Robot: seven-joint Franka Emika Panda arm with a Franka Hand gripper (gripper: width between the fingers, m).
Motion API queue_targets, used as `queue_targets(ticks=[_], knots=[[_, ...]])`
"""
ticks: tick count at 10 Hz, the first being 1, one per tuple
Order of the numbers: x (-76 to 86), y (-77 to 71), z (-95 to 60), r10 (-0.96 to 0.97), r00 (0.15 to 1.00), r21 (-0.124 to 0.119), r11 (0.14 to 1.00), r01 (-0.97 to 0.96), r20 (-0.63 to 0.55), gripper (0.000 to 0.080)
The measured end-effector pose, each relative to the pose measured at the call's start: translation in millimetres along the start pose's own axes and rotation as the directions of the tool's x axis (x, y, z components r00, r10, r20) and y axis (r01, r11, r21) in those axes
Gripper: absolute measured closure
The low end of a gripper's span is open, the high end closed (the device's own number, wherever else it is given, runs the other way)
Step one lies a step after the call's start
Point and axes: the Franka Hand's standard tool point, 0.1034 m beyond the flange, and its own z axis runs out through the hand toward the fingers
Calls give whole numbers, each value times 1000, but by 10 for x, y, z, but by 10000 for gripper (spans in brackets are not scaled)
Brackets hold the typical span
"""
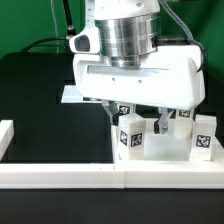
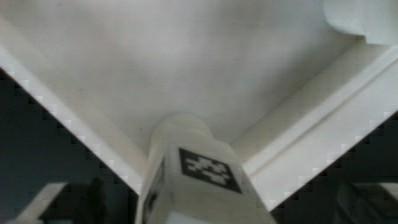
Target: Assemble square table
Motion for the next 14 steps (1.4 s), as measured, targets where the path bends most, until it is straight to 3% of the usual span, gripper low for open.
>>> queue_targets(ticks=[1, 3, 4, 5, 6, 7, 9, 10, 11, 14], knots=[[9, 4, -5, -88, 996, -7, 996, 88, -7, 150], [84, -9, -47, -456, 889, -64, 889, 454, -39, 150], [95, -30, -61, -650, 759, -95, 757, 646, -20, 150], [69, -47, -38, -772, 635, -110, 631, 768, 6, 150], [56, -43, -19, -805, 593, -110, 588, 801, 18, 150], [60, -39, -20, -786, 618, -111, 613, 782, 14, 150], [63, -35, -20, -755, 656, -111, 651, 751, 8, 395], [80, -15, -26, -703, 711, -114, 707, 698, -1, 395], [87, -5, -28, -640, 768, -115, 764, 635, -11, 509], [108, 20, -33, -402, 915, -120, 911, 394, -48, 509]])
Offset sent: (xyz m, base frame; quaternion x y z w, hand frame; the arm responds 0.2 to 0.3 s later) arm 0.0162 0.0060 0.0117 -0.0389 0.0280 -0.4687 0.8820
